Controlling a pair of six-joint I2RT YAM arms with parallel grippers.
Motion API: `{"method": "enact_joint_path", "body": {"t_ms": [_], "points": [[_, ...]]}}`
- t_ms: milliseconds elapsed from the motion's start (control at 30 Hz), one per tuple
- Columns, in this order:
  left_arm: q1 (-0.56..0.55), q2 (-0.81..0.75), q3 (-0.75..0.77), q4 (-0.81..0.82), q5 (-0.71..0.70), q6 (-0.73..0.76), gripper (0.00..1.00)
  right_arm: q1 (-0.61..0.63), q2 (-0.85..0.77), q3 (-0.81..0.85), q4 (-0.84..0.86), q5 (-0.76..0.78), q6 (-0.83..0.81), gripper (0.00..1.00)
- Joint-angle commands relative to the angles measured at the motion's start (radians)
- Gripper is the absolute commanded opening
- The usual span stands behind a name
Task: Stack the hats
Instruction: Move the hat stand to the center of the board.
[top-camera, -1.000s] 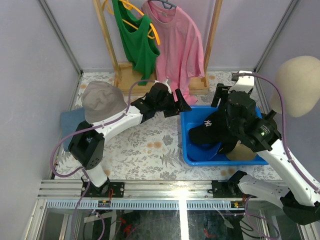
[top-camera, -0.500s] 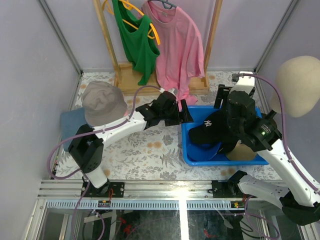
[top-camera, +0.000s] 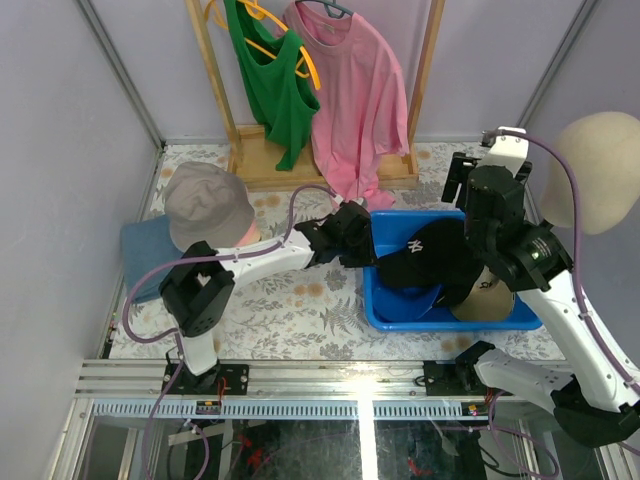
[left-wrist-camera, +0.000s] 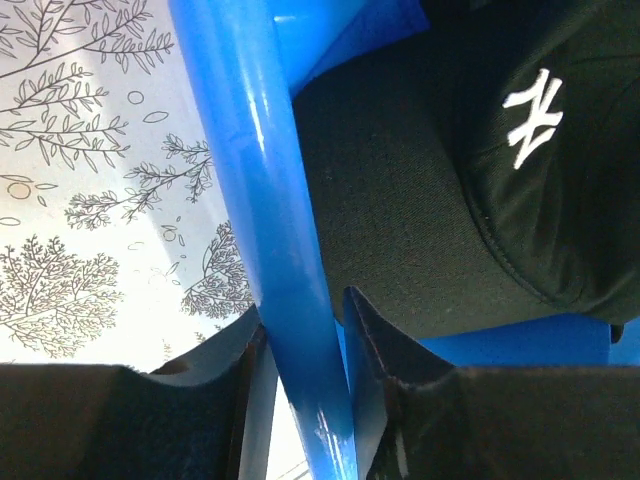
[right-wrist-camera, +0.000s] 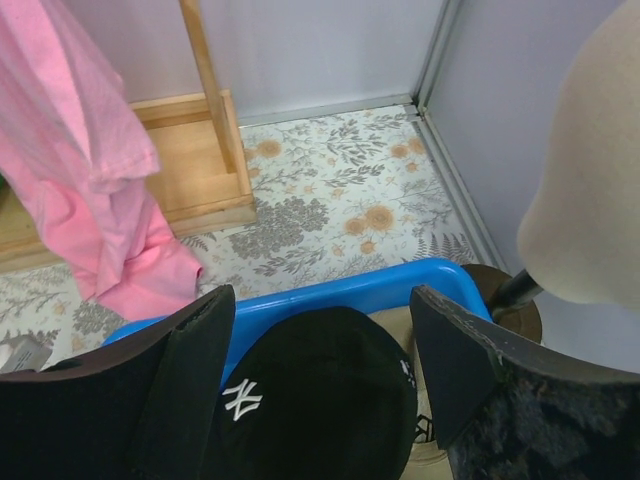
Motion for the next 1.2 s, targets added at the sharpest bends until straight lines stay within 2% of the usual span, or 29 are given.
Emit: {"method": "enact_joint_path", "body": {"t_ms": [0, 133, 400, 667, 800, 833, 867, 900, 1000, 1067, 1167], "points": [[-0.002, -0.023, 0.012, -0.020, -0.059, 0.029, 0.24, -0.040, 0.023, 0.068, 0.000, -0.003, -0.035, 0.79], [0.003, -0.078, -0.013, -0.059, -0.117, 0.042, 0.19, -0.073, 0.043, 0.063, -0.023, -0.025, -0.024, 0.80], [0.026, -0.235, -0.133, -0.130, -0.164, 0.059, 0.19, -0.181, 0.024, -0.025, -0.010, -0.098, 0.006, 0.81], [0.050, -0.389, -0.262, -0.232, -0.266, 0.061, 0.19, -0.209, 0.059, 0.037, -0.006, -0.090, 0.000, 0.81], [0.096, -0.444, -0.324, -0.240, -0.263, 0.059, 0.19, -0.214, 0.093, 0.087, 0.002, -0.094, 0.002, 0.82], [0.107, -0.445, -0.329, -0.236, -0.255, 0.062, 0.23, -0.217, 0.101, 0.097, 0.006, -0.101, 0.002, 0.81], [0.114, -0.443, -0.328, -0.236, -0.251, 0.065, 0.31, -0.218, 0.114, 0.108, 0.007, -0.106, 0.004, 0.82], [0.118, -0.439, -0.323, -0.238, -0.248, 0.067, 0.43, -0.219, 0.126, 0.122, 0.005, -0.113, 0.009, 0.82], [0.120, -0.442, -0.297, -0.250, -0.253, 0.063, 0.63, -0.221, 0.158, 0.161, 0.006, -0.132, 0.020, 0.82], [0.119, -0.458, -0.277, -0.253, -0.250, 0.059, 0.70, -0.224, 0.178, 0.188, 0.010, -0.137, 0.023, 0.82], [0.120, -0.480, -0.198, -0.285, -0.240, 0.059, 0.72, -0.227, 0.213, 0.246, 0.008, -0.135, 0.025, 0.82]]}}
